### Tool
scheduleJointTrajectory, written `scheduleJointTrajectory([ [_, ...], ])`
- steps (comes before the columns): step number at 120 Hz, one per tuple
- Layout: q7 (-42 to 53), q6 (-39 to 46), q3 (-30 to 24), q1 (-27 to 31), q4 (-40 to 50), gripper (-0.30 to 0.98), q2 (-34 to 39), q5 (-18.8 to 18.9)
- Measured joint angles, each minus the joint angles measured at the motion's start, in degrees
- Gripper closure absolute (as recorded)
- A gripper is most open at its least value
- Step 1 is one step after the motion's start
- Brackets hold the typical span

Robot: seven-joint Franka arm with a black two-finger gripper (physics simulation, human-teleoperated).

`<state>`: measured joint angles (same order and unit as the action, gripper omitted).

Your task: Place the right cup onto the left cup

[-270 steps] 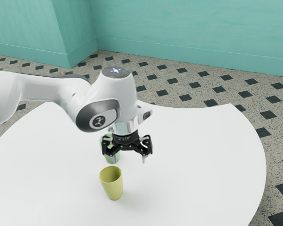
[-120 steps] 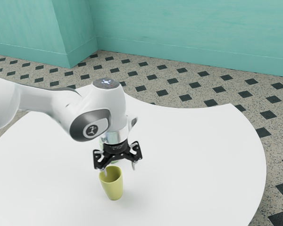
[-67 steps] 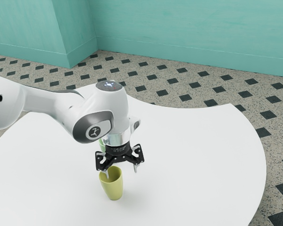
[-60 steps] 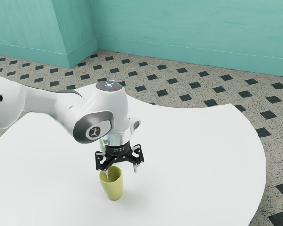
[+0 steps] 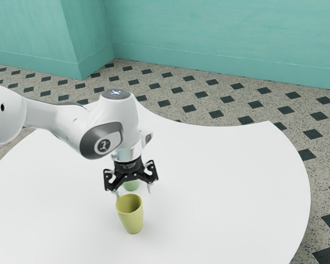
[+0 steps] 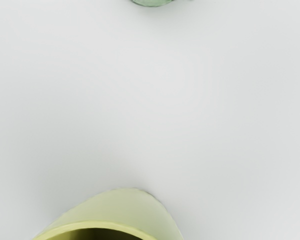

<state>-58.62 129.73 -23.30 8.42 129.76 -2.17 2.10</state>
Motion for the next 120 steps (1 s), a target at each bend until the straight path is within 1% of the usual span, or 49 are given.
scheduleJointTrajectory([
  [15,0.6,0.1,-0.1,0.7,0.0,0.00,0.0,0.0],
  [60,1.8,0.2,-0.2,-1.2,-0.4,0.00,-0.3,0.0],
  [120,2.4,1.1,-0.7,-0.9,-1.9,0.01,-4.2,0.2],
])
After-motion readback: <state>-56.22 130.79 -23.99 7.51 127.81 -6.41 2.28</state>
